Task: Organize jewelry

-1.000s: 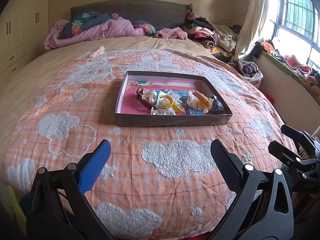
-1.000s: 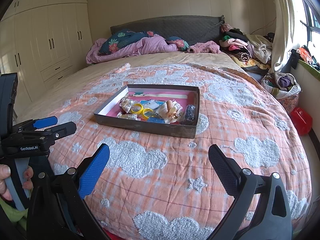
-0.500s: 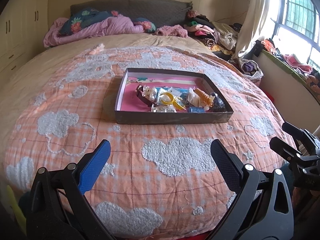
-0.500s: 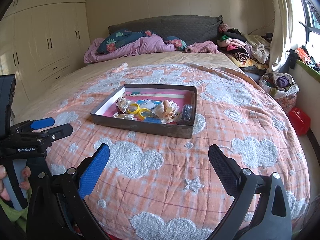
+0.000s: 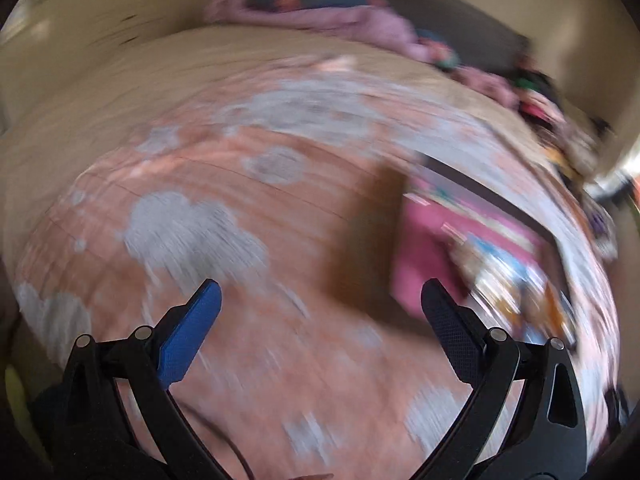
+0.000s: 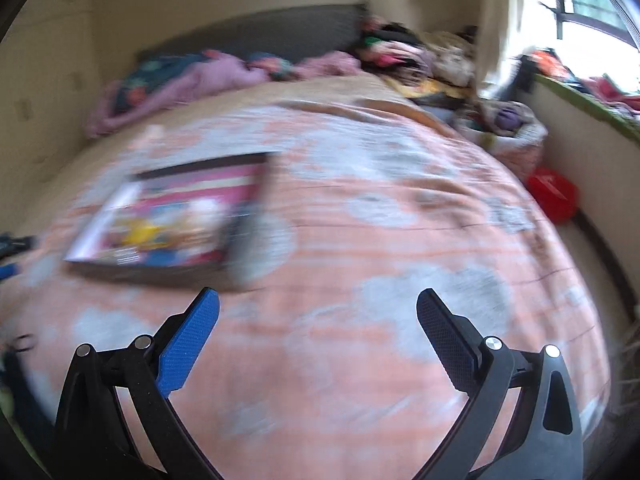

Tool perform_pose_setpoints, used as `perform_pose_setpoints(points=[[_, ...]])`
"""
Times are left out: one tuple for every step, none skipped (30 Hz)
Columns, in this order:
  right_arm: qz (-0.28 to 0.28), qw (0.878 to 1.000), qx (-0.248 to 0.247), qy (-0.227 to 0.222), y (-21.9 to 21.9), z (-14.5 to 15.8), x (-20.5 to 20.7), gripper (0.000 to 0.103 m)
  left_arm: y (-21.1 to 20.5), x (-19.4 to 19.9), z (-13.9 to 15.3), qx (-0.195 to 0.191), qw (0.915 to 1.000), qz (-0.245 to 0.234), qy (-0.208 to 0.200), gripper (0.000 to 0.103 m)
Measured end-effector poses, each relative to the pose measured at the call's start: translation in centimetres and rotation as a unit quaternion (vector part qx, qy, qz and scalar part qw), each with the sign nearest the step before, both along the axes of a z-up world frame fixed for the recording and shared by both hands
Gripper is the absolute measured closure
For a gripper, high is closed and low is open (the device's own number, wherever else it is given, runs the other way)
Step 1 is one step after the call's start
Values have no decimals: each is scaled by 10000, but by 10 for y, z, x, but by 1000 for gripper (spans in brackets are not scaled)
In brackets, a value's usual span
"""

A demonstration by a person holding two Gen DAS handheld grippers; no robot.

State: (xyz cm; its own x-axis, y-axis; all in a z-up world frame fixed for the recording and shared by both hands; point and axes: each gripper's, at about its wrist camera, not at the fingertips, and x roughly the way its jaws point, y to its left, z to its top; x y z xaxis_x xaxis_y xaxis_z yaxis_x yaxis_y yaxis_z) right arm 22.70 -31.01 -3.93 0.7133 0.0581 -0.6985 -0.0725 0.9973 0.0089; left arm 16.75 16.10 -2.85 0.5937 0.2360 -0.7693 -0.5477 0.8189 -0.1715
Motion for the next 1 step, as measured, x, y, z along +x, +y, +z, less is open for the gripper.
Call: perform_pose_setpoints(points=[[-141,9999,-43,25,-11,-6,14,5,19,16,-8,10,9996,239,164,9]])
